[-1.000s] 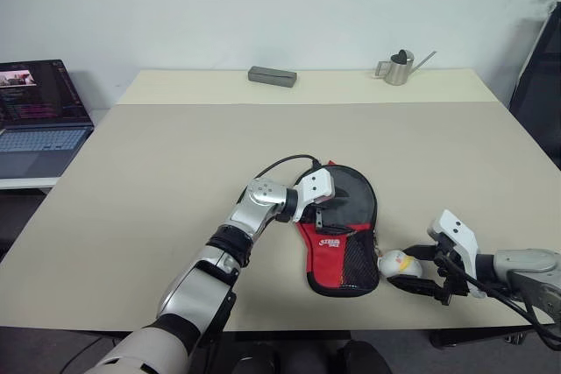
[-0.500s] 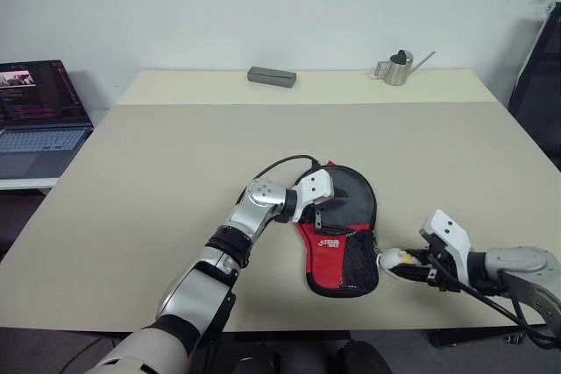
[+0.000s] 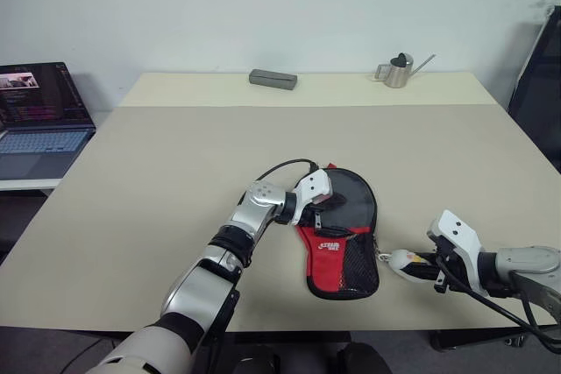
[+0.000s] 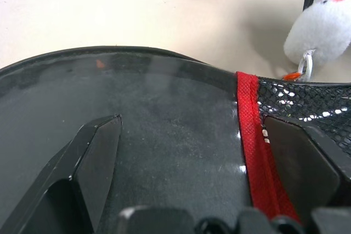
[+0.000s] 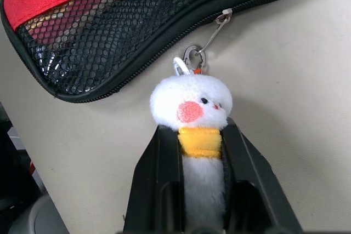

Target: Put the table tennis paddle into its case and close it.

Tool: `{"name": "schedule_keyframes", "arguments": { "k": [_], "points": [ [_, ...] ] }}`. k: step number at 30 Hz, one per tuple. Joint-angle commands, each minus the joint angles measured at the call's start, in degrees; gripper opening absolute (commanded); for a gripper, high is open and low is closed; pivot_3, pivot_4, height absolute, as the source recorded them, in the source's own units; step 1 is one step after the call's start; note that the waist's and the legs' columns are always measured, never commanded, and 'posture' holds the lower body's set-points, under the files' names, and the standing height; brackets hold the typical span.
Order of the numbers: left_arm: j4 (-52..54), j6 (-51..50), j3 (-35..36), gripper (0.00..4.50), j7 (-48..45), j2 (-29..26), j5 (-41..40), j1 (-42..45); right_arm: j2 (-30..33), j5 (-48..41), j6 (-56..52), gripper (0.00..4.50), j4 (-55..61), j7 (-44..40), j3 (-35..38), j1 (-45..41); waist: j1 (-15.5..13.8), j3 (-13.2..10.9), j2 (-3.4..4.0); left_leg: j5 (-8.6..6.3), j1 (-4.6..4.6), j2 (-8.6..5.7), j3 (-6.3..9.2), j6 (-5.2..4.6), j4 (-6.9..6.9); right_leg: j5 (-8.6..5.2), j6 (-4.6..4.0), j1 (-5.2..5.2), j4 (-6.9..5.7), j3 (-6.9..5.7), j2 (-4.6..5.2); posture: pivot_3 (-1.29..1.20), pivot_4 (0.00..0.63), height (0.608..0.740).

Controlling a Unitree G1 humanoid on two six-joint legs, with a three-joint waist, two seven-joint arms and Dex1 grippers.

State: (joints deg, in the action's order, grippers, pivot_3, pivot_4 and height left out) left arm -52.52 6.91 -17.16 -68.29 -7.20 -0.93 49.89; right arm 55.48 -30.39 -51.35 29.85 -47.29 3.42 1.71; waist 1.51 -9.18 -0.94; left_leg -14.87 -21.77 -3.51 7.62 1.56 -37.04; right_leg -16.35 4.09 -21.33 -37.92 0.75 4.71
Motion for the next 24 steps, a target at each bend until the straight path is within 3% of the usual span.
{"name": "schedule_keyframes", "arguments": {
  "k": [1,24],
  "points": [
    [-3.4,0.0,-2.9,4.50,-1.5,0.3,3.6,-2.4,1.7,-0.3,1.2,0.36,3.9,-1.5,1.3,1.1,0.0,0.0,-0.01,0.00,0.00,0.00,0.01,0.00,0.00,-0.02,0.03,0.00,0.00,0.00,0.00,0.00,0.150,0.740],
    [-2.1,-0.5,-4.0,4.50,-2.1,0.3,4.3,-4.3,13.4,4.2,13.0,0.34,14.6,-13.8,-1.4,12.0,-0.2,0.3,-0.20,-0.05,0.02,0.00,0.06,-0.04,0.02,-0.08,0.13,0.15,0.21,-0.13,0.02,0.00,0.150,0.740]
  ]
}}
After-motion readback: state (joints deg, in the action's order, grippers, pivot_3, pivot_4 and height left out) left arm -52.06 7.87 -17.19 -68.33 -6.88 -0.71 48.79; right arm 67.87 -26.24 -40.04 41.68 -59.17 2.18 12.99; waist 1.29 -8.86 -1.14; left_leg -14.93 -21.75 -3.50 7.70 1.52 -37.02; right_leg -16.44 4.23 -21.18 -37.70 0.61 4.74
